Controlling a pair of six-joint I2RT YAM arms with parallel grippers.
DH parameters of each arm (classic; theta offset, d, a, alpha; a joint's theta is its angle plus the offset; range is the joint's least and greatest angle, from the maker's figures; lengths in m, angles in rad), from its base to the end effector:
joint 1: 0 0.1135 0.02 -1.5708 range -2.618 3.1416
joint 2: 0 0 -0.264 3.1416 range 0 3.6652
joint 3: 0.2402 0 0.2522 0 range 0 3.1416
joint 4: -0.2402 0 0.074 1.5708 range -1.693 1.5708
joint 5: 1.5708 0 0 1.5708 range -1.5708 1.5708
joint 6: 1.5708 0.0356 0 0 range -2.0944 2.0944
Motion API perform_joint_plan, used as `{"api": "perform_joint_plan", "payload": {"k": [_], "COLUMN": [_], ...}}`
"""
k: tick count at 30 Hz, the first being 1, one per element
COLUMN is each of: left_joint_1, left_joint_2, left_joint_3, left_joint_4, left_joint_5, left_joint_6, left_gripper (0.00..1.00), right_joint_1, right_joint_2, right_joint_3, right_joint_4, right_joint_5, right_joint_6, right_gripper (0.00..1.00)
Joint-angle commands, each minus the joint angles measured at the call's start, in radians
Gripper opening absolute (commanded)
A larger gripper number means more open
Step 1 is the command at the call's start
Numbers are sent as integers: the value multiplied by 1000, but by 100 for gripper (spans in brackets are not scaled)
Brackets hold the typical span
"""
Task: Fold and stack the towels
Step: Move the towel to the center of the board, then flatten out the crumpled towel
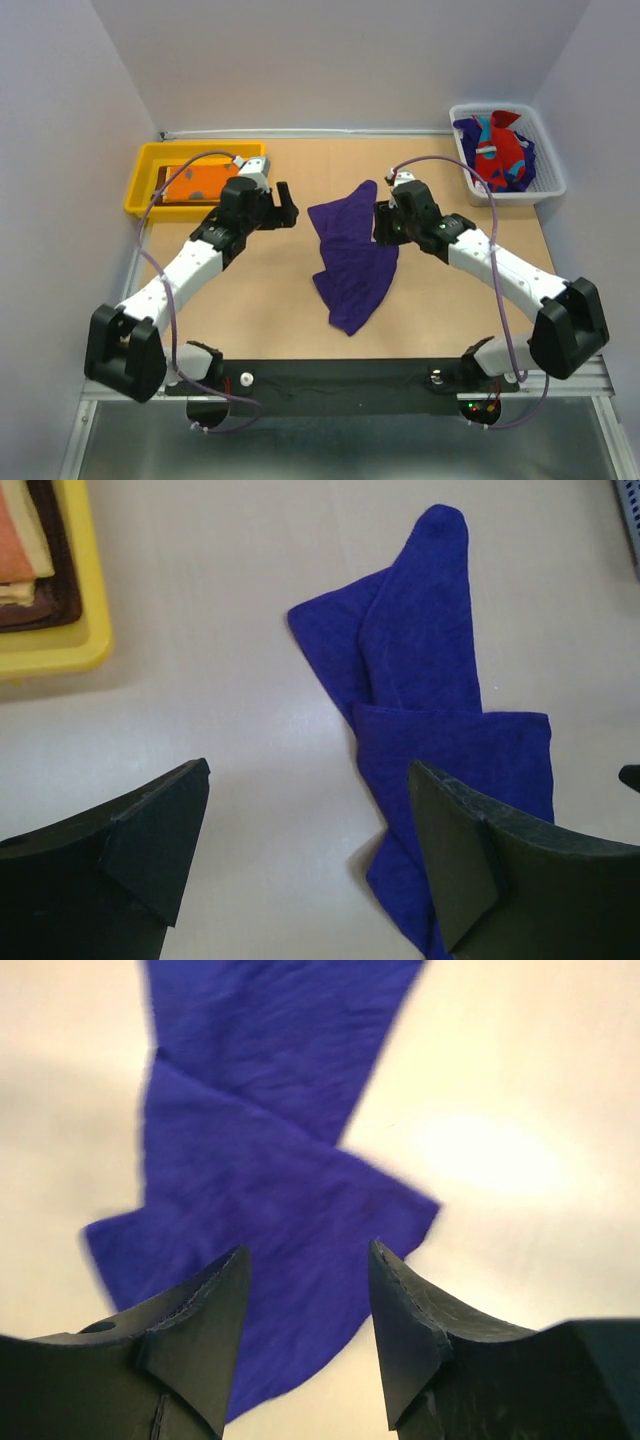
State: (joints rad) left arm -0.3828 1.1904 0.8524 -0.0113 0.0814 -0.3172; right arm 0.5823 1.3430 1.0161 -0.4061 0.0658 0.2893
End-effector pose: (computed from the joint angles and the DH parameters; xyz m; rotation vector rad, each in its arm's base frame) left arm 0.2548 -0.1057 0.2965 0.1199 1.9538 -0.5445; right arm 0.2460 0.1592 0.2756 -0.3064 2.3102 0.3684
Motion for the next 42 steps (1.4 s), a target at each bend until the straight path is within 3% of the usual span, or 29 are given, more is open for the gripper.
{"api": "perform_joint_plan", "payload": {"k": [1, 7, 8, 14, 28, 32, 34, 38, 39, 42], "left_joint_1": [-73, -96, -99, -100, -156, -171, -179, -188, -189, -189], "left_joint_2": [156, 467, 526, 725, 942, 979, 989, 983, 973, 905], "left_joint_3": [146, 353, 372, 526, 694, 697, 695, 666, 656, 599], "left_joint_4": [22, -35, -36, -70, -141, -159, -170, -171, -170, -164], "left_joint_5": [-112, -173, -187, -226, -364, -382, -384, -362, -361, -365], "left_joint_6": [-42, -53, -49, -31, 0, -6, -11, -26, -34, -46], "left_gripper": [84, 73, 65, 62, 58, 53, 45, 17, 4, 0], "right_joint_1": [-7, -32, -30, -32, -32, -32, -32, -30, -32, -32], "right_joint_2": [96, 174, 182, 194, 191, 188, 194, 237, 249, 307], "right_joint_3": [56, 49, 47, 35, -1, -5, -2, 33, 50, 67], "right_joint_4": [29, 65, 75, 95, 141, 153, 168, 187, 191, 191], "right_joint_5": [124, 95, 89, 63, 6, 19, 25, 19, 23, 34], "right_joint_6": [-84, -87, -87, -81, -56, -45, -39, -35, -33, -16], "right_gripper": [56, 55, 55, 55, 55, 55, 55, 55, 55, 55]}}
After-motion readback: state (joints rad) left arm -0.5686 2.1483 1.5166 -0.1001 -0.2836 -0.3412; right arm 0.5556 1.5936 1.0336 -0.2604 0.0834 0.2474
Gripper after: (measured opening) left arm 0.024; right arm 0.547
